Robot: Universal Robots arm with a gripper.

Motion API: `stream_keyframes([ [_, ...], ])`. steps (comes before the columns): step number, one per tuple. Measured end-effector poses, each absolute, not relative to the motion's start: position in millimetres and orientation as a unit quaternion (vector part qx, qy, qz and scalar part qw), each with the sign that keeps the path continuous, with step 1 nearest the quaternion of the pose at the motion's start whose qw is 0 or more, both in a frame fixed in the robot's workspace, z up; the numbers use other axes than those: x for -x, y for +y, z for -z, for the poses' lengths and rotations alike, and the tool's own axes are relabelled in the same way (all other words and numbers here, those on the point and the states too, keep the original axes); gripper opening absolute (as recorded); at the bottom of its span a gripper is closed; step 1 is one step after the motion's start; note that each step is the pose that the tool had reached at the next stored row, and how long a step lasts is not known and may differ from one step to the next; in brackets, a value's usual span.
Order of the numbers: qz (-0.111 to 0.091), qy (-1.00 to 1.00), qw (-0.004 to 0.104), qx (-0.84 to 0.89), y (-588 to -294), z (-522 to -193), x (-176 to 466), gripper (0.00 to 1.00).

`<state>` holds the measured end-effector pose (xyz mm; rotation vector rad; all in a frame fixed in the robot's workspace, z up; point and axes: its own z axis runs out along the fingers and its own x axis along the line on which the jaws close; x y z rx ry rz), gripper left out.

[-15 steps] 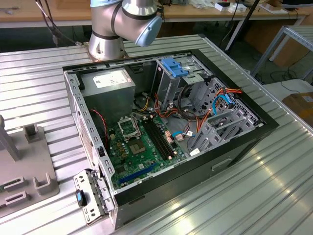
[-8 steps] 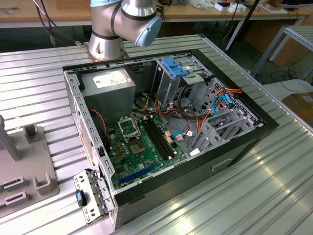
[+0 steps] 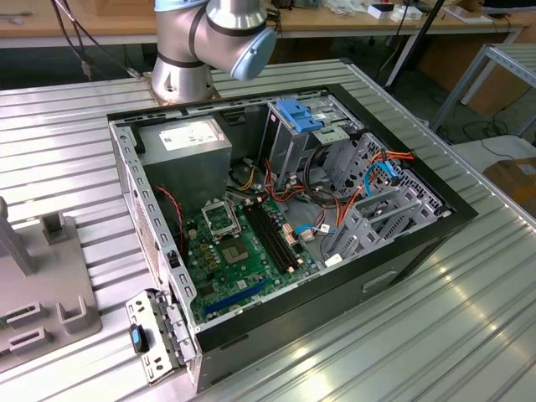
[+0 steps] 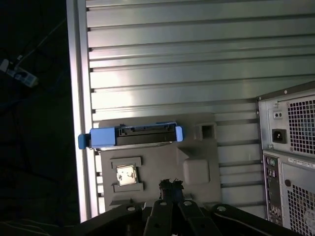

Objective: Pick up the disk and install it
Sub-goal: 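Reach for the disk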

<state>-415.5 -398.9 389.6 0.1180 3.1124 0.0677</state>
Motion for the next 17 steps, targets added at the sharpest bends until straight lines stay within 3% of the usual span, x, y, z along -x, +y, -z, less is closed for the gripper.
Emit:
stream_keyframes([
  [17, -0.022, 0.999, 0.013, -0.038, -398.9, -389.6, 438.6, 0.11],
])
